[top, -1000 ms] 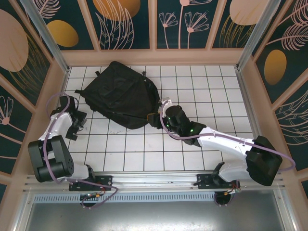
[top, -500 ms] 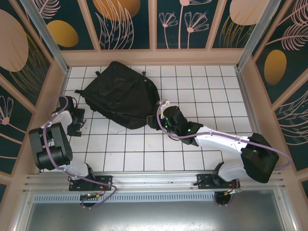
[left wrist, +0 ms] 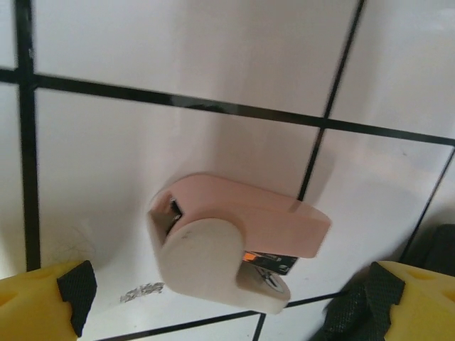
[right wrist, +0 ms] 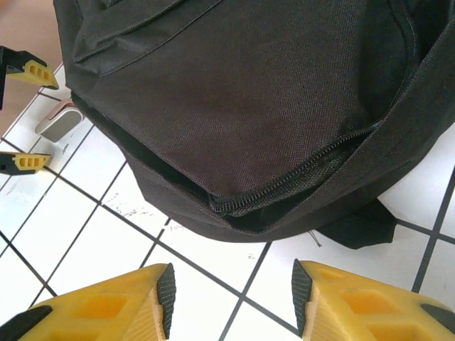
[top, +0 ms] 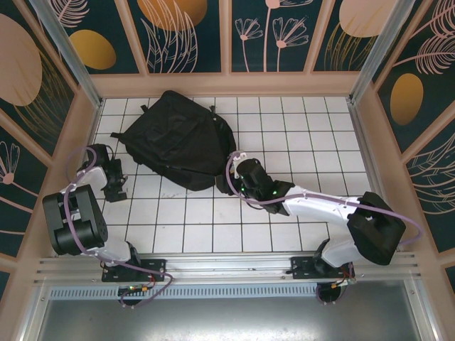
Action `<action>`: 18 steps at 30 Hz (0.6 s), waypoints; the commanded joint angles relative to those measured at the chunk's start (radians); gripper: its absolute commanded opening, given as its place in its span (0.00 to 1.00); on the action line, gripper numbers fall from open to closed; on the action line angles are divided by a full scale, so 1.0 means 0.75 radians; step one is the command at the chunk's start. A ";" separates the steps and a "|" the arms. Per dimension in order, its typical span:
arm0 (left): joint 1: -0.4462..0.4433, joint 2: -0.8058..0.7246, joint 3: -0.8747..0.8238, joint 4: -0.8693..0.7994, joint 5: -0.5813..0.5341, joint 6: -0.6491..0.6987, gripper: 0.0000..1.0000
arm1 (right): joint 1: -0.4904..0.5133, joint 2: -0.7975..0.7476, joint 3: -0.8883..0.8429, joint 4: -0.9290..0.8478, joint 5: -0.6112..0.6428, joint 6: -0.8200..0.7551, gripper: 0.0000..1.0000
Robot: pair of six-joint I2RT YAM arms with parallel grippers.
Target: Pack books, pencil case, and school supplies into a backpack
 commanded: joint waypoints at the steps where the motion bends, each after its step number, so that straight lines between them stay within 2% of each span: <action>1: 0.002 -0.003 -0.025 -0.002 -0.009 -0.171 0.99 | 0.015 0.025 0.034 -0.019 0.014 -0.012 0.50; 7: 0.002 0.035 -0.041 0.038 -0.013 -0.309 0.99 | 0.053 0.066 0.067 -0.052 0.055 -0.032 0.49; 11: 0.002 0.153 0.027 0.045 0.047 -0.290 0.98 | 0.104 0.077 0.086 -0.101 0.168 -0.070 0.49; 18: 0.003 0.215 0.050 0.062 0.050 -0.259 0.74 | 0.186 0.053 0.094 -0.161 0.374 -0.120 0.49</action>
